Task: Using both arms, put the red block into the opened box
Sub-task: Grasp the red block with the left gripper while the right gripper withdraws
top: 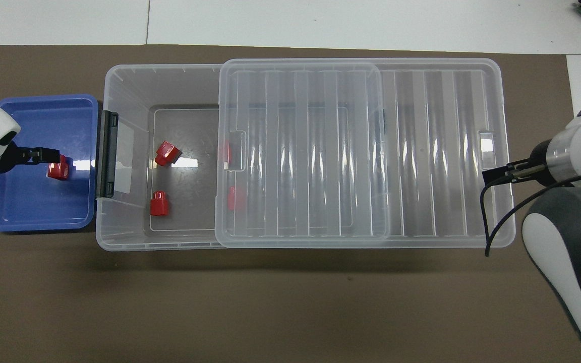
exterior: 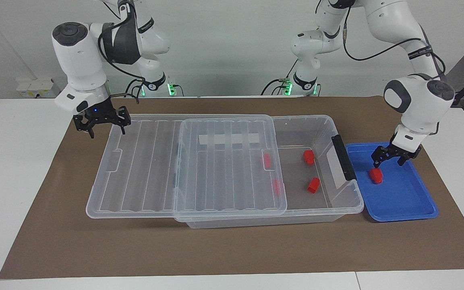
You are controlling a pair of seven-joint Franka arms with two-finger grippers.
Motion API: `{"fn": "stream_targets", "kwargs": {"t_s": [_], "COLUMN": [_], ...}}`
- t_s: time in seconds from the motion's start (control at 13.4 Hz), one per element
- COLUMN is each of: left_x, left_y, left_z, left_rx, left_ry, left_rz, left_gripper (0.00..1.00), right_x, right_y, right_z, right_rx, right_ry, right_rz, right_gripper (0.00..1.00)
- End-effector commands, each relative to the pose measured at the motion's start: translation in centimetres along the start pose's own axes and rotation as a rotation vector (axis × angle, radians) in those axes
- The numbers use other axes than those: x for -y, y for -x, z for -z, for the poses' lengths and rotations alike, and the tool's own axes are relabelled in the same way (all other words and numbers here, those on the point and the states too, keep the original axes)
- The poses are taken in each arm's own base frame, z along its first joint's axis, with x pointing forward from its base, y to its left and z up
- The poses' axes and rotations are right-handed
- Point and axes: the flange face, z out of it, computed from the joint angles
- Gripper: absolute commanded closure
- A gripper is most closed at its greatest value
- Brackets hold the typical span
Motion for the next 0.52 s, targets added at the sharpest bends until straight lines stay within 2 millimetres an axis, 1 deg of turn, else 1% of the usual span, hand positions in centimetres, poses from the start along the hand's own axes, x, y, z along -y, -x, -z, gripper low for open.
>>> {"fn": "stream_targets", "kwargs": {"t_s": [0.0, 0.07, 0.15, 0.22, 0.3, 0.37, 0.45], "left_x": [0.2, 0.2, 0.2, 0.3, 0.3, 0.4, 0.4], "left_y": [0.9, 1.0, 1.3, 1.5, 1.4, 1.7, 1.8], "left_z": [-3.3, -3.5, -3.9, -4.1, -4.0, -4.3, -4.5], "left_rx": [-0.016, -0.011, -0.004, -0.002, -0.005, -0.001, -0.006], "left_ry": [0.01, 0.011, 0.012, 0.011, 0.012, 0.011, 0.01], "left_rz": [0.001, 0.001, -0.001, 0.002, 0.002, 0.002, 0.0], "left_gripper": [0.0, 0.0, 0.0, 0.0, 0.0, 0.01, 0.01], "right_x": [-0.1, -0.2, -0.4, -0.5, 0.3, 0.6, 0.4], "right_y": [-0.9, -1.6, -2.4, -3.0, -3.4, -3.7, -3.6], "right_z": [3.3, 4.8, 5.9, 7.1, 8.4, 9.5, 10.3], "right_rx": [-0.025, -0.036, -0.035, -0.039, -0.043, -0.034, -0.01], "right_ry": [-0.061, -0.079, -0.084, -0.086, -0.084, -0.09, -0.088], "right_rz": [-0.206, -0.267, -0.303, -0.316, -0.305, -0.301, -0.303], "right_gripper": [0.0, 0.0, 0.0, 0.0, 0.0, 0.0, 0.0]}}
